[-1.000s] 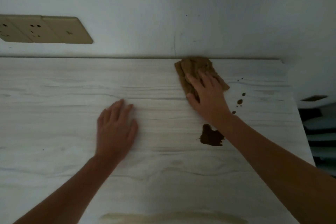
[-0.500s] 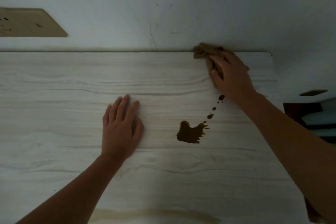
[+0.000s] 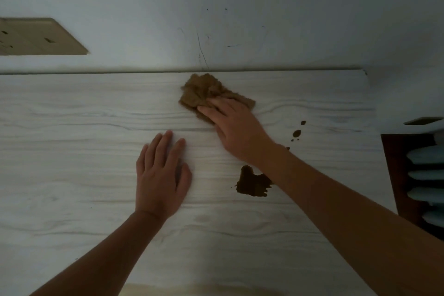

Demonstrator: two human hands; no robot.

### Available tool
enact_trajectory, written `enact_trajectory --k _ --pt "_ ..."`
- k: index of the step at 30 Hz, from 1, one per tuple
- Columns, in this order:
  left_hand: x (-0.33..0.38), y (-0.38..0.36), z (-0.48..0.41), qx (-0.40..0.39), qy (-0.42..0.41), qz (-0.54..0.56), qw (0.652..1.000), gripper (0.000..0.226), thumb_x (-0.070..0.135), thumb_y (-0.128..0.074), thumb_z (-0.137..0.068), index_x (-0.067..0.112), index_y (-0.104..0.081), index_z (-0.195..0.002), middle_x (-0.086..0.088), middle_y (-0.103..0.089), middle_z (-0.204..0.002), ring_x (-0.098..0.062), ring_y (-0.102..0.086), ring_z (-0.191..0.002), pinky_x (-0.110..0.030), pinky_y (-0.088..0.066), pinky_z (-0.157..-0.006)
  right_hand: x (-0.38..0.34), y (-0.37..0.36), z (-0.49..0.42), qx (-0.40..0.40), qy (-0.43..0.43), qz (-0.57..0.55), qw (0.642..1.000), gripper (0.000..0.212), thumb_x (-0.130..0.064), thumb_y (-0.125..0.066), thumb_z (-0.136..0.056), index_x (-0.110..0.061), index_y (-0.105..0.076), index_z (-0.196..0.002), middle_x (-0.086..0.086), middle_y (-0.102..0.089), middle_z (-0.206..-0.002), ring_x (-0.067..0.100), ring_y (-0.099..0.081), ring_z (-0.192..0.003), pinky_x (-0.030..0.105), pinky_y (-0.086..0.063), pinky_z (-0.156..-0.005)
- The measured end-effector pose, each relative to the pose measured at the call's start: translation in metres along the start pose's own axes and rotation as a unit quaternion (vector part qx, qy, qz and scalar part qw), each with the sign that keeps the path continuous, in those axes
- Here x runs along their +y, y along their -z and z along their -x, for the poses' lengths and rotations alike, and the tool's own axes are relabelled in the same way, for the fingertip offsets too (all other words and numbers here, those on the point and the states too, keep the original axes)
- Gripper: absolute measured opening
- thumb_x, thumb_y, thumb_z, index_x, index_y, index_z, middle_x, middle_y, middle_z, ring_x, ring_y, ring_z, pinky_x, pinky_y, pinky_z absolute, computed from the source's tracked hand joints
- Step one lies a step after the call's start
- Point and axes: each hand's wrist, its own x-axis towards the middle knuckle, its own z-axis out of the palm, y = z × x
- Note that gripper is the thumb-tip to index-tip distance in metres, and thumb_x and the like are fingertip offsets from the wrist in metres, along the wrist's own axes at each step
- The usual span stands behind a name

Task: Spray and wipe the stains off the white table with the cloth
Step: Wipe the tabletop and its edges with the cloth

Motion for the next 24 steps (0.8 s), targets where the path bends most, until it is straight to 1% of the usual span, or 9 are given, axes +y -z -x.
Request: enact_trajectory --k 3,5,7,12,15,16,18,21,24 --pt "0.001 0.0 0.0 0.0 0.0 0.0 1.0 0.057 0.037 -0.039 -0.096 0.016 -0.051 -0.147 -0.012 -0.039 -0.161 -0.031 -0.03 -0.153 -0.052 -0.022 -0.125 0.029 0.017 -0.001 -0.002 -0.035 0.009 0.999 0.05 -0.012 -0.056 -0.093 -0.014 -0.053 -0.143 0.01 -0.054 -0.141 0.027 -0.048 -0.13 0.044 -0.032 -0.116" --pt "0.0 0.0 0.0 -0.001 0.0 -0.001 1.0 0.057 0.037 -0.039 -0.096 0.016 -0.051 -0.147 -0.012 -0.039 -0.161 -0.031 -0.029 -0.153 -0.052 -0.022 -0.125 0.059 0.035 0.005 0.015 -0.072 0.031 0.997 0.05 -0.018 -0.057 -0.092 -0.012 -0.053 -0.141 0.012 -0.055 -0.139 0.029 -0.05 -0.128 0.045 -0.035 -0.114" --pt "0.0 -0.001 0.0 -0.001 0.0 0.001 1.0 0.057 0.037 -0.04 -0.096 0.015 -0.051 -0.147 -0.012 -0.039 -0.161 -0.032 -0.029 -0.153 -0.052 -0.022 -0.125 0.088 0.057 0.02 0.028 -0.115 0.05 0.992 0.049 -0.023 -0.056 -0.094 -0.012 -0.052 -0.142 0.013 -0.054 -0.14 0.031 -0.048 -0.13 0.044 -0.035 -0.114" --pt "-0.001 -0.002 0.001 0.003 -0.003 0.007 1.0 0.059 0.038 -0.039 -0.095 0.014 -0.051 -0.147 -0.013 -0.039 -0.16 -0.033 -0.029 -0.152 -0.053 -0.023 -0.124 0.149 0.101 0.079 0.049 -0.225 0.086 0.969 0.052 -0.033 -0.052 -0.099 -0.016 -0.045 -0.147 0.011 -0.046 -0.15 0.03 -0.038 -0.141 0.043 -0.028 -0.119" --pt "-0.001 -0.001 0.001 0.005 -0.004 0.009 1.0 0.059 0.038 -0.04 -0.095 0.013 -0.05 -0.147 -0.014 -0.039 -0.16 -0.034 -0.03 -0.152 -0.054 -0.024 -0.123 0.158 0.111 0.104 0.059 -0.267 0.069 0.959 0.051 -0.028 -0.053 -0.101 -0.014 -0.044 -0.149 0.014 -0.042 -0.153 0.029 -0.034 -0.143 0.036 -0.02 -0.12" --pt "0.0 0.0 0.002 0.006 -0.004 0.009 1.0 0.06 0.038 -0.039 -0.094 0.013 -0.05 -0.147 -0.015 -0.039 -0.16 -0.035 -0.03 -0.151 -0.054 -0.024 -0.123 0.153 0.11 0.109 0.064 -0.267 0.065 0.959 0.05 -0.025 -0.052 -0.101 -0.012 -0.045 -0.148 0.015 -0.043 -0.152 0.029 -0.035 -0.142 0.033 -0.018 -0.119" --pt "0.001 0.0 0.002 0.011 -0.004 0.013 1.0 0.06 0.039 -0.038 -0.095 0.012 -0.051 -0.147 -0.016 -0.04 -0.159 -0.035 -0.031 -0.151 -0.055 -0.025 -0.122 0.135 0.101 0.12 0.06 -0.253 0.064 0.964 0.05 -0.021 -0.049 -0.099 -0.011 -0.046 -0.148 0.015 -0.044 -0.15 0.03 -0.038 -0.14 0.035 -0.02 -0.12" --pt "0.002 -0.001 0.001 0.021 -0.002 0.012 1.0 0.06 0.039 -0.039 -0.094 0.011 -0.053 -0.145 -0.017 -0.042 -0.158 -0.037 -0.033 -0.149 -0.055 -0.027 -0.12 0.113 0.091 0.14 0.001 -0.194 0.064 0.979 0.052 -0.021 -0.043 -0.098 -0.015 -0.045 -0.149 0.011 -0.042 -0.153 0.027 -0.037 -0.142 0.042 -0.026 -0.121" --pt "0.002 -0.002 0.001 0.028 0.0 0.01 1.0 0.06 0.038 -0.04 -0.092 0.012 -0.054 -0.144 -0.016 -0.042 -0.158 -0.037 -0.033 -0.149 -0.054 -0.026 -0.12 0.131 0.101 0.143 -0.037 -0.137 0.07 0.987 0.052 -0.022 -0.042 -0.097 -0.016 -0.045 -0.149 0.009 -0.042 -0.152 0.027 -0.038 -0.142 0.047 -0.03 -0.119"
